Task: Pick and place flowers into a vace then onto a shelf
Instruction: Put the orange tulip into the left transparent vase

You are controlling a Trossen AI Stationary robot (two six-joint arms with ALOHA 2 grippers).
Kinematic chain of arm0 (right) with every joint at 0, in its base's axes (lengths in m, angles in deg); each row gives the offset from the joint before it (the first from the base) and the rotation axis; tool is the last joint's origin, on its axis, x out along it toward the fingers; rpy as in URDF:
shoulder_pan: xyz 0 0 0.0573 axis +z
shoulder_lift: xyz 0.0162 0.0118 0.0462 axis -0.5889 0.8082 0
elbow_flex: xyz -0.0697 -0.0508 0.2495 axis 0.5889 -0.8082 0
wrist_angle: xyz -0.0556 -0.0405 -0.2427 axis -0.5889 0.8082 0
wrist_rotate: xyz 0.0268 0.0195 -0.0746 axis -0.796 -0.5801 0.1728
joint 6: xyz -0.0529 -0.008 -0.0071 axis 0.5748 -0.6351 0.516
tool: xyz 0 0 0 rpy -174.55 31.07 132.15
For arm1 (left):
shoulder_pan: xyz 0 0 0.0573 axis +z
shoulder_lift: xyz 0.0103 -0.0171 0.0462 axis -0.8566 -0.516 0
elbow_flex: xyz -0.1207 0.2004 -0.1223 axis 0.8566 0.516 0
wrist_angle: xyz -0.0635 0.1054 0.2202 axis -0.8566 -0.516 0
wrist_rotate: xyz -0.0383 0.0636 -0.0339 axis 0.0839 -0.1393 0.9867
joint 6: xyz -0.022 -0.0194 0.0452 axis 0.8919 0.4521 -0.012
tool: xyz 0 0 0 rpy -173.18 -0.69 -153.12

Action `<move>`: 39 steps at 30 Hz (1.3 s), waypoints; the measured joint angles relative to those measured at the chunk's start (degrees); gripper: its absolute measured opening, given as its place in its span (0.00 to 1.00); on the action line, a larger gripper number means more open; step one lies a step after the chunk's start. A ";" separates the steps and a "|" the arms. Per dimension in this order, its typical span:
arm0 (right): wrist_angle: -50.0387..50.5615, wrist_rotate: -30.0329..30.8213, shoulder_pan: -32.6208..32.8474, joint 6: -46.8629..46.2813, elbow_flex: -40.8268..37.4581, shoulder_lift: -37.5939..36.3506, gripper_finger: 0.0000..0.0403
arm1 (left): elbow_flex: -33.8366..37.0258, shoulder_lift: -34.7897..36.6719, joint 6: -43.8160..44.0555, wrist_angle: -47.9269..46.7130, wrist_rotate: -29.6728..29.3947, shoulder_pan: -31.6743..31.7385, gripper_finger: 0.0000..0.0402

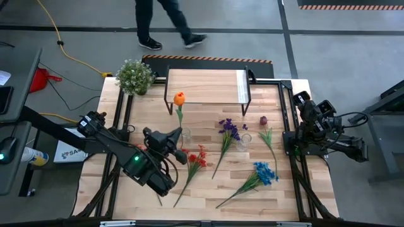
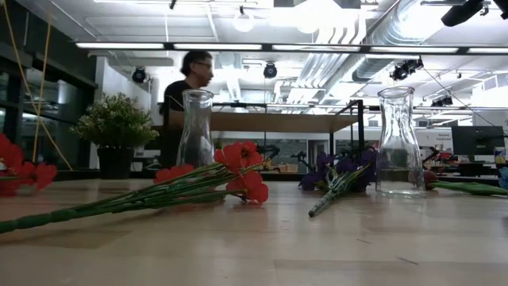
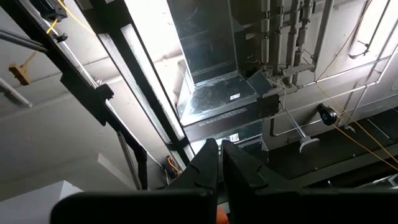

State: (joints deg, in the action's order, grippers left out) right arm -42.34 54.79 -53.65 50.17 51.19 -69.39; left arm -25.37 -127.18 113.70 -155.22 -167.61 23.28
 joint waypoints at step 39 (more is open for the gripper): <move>0.25 0.41 0.01 0.63 -0.02 0.00 0.03 | 4.73 8.67 -15.49 0.00 -8.03 6.05 0.05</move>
State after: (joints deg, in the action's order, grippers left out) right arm -42.09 55.20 -53.65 50.80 51.17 -69.39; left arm -20.64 -118.51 98.20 -155.22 -175.65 29.33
